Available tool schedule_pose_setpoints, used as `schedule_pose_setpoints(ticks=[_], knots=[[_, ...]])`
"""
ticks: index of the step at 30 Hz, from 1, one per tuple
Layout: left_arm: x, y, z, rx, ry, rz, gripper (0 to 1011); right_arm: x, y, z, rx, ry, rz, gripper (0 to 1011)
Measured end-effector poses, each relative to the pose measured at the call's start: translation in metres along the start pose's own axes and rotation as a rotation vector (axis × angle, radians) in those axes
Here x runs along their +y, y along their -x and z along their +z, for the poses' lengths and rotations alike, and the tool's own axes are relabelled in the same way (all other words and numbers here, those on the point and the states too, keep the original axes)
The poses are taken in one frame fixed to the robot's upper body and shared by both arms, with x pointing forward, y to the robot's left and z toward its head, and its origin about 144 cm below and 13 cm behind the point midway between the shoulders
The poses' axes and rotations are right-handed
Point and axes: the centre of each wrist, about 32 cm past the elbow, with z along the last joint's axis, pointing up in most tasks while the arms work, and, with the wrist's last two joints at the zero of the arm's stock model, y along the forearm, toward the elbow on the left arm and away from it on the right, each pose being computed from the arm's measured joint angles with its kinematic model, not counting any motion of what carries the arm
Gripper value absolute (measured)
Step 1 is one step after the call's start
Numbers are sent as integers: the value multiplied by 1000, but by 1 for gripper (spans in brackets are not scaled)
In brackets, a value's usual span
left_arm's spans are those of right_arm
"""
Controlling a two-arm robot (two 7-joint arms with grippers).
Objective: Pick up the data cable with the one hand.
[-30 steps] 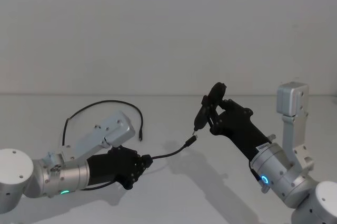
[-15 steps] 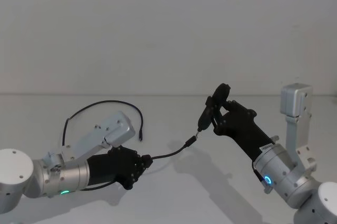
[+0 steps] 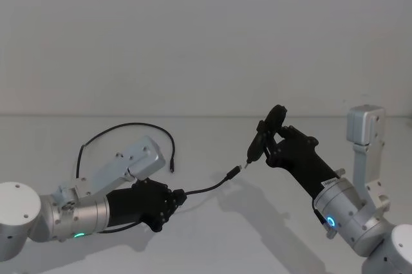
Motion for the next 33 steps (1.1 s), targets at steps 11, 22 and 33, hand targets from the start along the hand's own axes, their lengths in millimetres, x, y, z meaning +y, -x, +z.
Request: schedule_pose_setpoints(ticks=[11,22,33], knots=[[0,0,0,0,0,0,41,0,-1,-1,4,3,-9,263],[0,0,0,0,0,0,41,3,-2,-1,5,0,-8,263],[0,0,0,0,0,0,41,6,-1,-1,8,-3,0,263]])
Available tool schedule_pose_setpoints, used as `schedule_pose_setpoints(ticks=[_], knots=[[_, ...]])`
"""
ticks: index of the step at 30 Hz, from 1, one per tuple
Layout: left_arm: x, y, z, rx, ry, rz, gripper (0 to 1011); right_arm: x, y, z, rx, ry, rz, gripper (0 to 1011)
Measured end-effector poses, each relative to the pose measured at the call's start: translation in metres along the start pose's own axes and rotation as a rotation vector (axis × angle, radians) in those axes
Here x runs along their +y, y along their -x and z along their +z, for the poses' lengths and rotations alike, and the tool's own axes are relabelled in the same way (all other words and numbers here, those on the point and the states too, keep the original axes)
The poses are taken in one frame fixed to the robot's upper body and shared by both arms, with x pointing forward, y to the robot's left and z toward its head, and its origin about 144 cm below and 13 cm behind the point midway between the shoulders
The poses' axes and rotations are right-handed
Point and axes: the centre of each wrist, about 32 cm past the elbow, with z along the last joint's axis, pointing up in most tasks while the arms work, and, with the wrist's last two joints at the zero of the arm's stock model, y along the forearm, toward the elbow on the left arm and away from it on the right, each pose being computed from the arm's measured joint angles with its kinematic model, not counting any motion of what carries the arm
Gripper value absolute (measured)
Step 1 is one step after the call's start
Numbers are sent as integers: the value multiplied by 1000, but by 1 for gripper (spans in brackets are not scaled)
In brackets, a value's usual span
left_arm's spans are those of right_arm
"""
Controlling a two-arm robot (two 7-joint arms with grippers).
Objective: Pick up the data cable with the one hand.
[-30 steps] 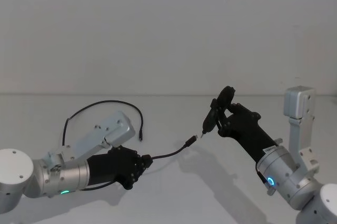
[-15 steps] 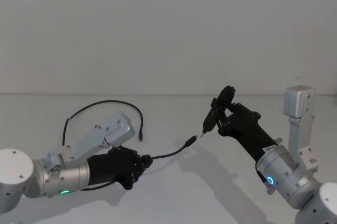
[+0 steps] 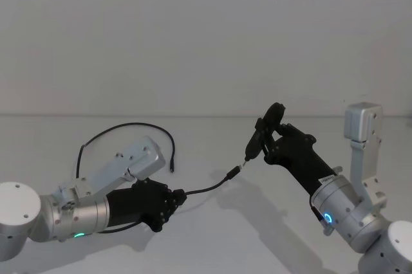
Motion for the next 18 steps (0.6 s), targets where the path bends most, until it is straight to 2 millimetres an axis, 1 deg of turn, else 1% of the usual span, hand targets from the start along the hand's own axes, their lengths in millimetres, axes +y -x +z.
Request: schedule_pose_setpoints(ticks=[18], knots=[[0,0,0,0,0,0,41,2,3,-2,3,14,8,263]])
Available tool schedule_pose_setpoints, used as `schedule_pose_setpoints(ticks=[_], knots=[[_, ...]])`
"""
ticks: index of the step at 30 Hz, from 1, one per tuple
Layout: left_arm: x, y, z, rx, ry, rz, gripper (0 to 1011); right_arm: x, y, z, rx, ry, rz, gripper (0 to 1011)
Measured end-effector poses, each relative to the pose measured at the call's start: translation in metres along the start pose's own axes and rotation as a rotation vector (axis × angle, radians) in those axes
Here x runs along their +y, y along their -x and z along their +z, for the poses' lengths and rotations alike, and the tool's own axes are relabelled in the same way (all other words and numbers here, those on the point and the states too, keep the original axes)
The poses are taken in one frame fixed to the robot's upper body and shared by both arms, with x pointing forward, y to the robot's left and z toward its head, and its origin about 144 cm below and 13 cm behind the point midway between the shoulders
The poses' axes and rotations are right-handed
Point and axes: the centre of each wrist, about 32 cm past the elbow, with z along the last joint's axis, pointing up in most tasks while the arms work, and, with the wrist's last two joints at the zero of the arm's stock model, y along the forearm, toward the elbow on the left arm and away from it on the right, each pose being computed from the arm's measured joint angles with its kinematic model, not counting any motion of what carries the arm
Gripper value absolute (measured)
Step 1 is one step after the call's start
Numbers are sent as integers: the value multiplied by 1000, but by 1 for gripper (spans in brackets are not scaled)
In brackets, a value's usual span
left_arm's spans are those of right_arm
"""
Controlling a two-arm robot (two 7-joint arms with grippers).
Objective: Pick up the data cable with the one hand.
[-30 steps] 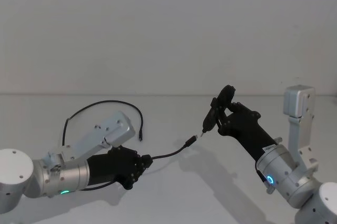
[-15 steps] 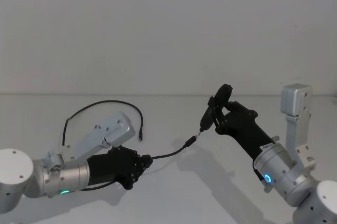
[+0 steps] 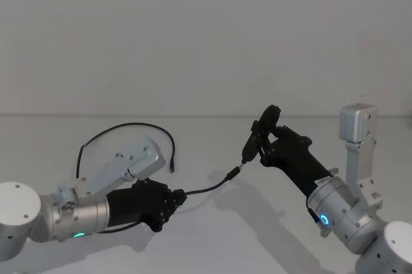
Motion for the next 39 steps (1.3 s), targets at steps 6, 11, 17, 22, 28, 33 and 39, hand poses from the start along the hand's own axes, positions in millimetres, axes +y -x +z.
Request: schedule_pose_setpoints(ticks=[6,11,17,22,28,33,39], knots=[[0,0,0,0,0,0,42,1,1,-1,2,1,1,263],[0,0,0,0,0,0,41,1,2,-1,3,0,4,263],[0,0,0,0,0,0,41,2,2,-2,3,-2,5,263],[0,0,0,0,0,0,41,2,3,-2,3,-3,6,263],[0,0,0,0,0,0,41,2,3,-2,3,-3,7,263],[0,0,0,0,0,0,41,3,3,-2,3,-4,7,263],[0,0,0,0,0,0,41,3,3,-2,3,-4,7,263]])
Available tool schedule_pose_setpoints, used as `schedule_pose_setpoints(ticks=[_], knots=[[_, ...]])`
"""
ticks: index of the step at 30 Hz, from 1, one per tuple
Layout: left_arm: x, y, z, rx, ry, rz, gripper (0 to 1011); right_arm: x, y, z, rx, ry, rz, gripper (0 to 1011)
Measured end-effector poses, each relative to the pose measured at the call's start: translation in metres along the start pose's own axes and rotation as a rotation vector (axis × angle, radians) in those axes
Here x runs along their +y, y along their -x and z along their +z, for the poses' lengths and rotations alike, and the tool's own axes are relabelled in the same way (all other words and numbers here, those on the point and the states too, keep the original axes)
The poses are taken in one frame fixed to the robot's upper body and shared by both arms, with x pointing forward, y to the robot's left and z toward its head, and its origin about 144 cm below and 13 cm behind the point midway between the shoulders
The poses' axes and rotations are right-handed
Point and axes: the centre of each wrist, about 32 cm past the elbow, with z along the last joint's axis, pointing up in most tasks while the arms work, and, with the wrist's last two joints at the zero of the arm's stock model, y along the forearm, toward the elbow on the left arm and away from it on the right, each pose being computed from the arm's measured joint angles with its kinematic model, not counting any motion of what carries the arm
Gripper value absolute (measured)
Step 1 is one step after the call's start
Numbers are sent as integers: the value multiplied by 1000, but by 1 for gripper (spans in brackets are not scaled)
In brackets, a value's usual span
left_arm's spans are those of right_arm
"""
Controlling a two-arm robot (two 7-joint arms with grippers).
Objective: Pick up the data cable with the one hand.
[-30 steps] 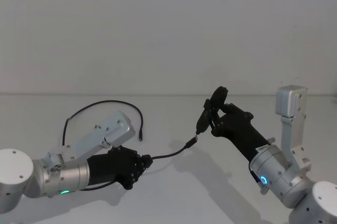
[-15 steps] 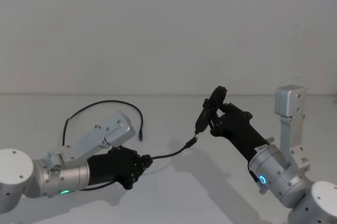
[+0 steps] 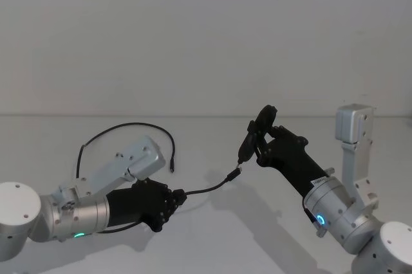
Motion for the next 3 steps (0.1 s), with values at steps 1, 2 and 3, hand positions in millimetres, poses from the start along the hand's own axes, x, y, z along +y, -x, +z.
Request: schedule_pose_setpoints(ticks=[1,2,3], knots=[[0,0,0,0,0,0,41,0,0,0,0,0,0,263],[0,0,0,0,0,0,41,0,0,0,0,0,0,263],[0,0,0,0,0,0,41,0,0,0,0,0,0,263]])
